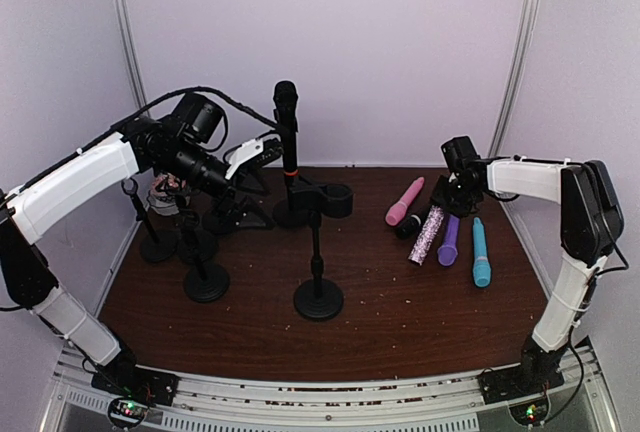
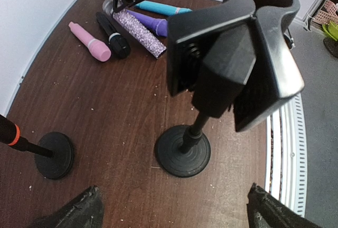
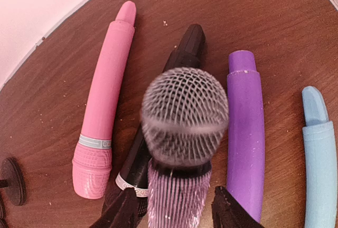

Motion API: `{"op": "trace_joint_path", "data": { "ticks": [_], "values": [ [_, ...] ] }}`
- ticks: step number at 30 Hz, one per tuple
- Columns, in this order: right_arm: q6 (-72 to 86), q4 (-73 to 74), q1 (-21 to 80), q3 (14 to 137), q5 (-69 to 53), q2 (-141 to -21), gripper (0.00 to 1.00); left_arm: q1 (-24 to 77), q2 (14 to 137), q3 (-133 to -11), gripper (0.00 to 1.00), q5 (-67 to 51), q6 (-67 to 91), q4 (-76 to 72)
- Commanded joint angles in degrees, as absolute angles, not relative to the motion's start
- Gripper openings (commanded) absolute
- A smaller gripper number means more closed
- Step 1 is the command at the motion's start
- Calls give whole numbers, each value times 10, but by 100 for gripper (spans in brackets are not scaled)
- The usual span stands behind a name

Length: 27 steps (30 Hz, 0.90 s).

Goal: Remove the microphone from the stand

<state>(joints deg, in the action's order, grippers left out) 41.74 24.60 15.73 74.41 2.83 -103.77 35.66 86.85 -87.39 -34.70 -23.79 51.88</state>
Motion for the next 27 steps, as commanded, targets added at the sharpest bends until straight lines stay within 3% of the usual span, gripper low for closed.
{"op": "trace_joint_path", "data": {
  "ticks": [1, 13, 19, 27],
  "values": [
    [407, 237, 156, 734, 29, -1009, 52, 355, 875, -872, 98, -357, -235, 494],
    [355, 173, 193, 679, -1, -891, 59, 353, 878, -870, 98, -356, -236, 487],
    [211, 123, 321, 612, 48, -741, 62, 345, 881, -854, 98, -366, -220, 461],
    [69, -12, 543, 419, 86, -574, 63, 318, 892, -858, 98, -404, -194, 443]
  ]
}}
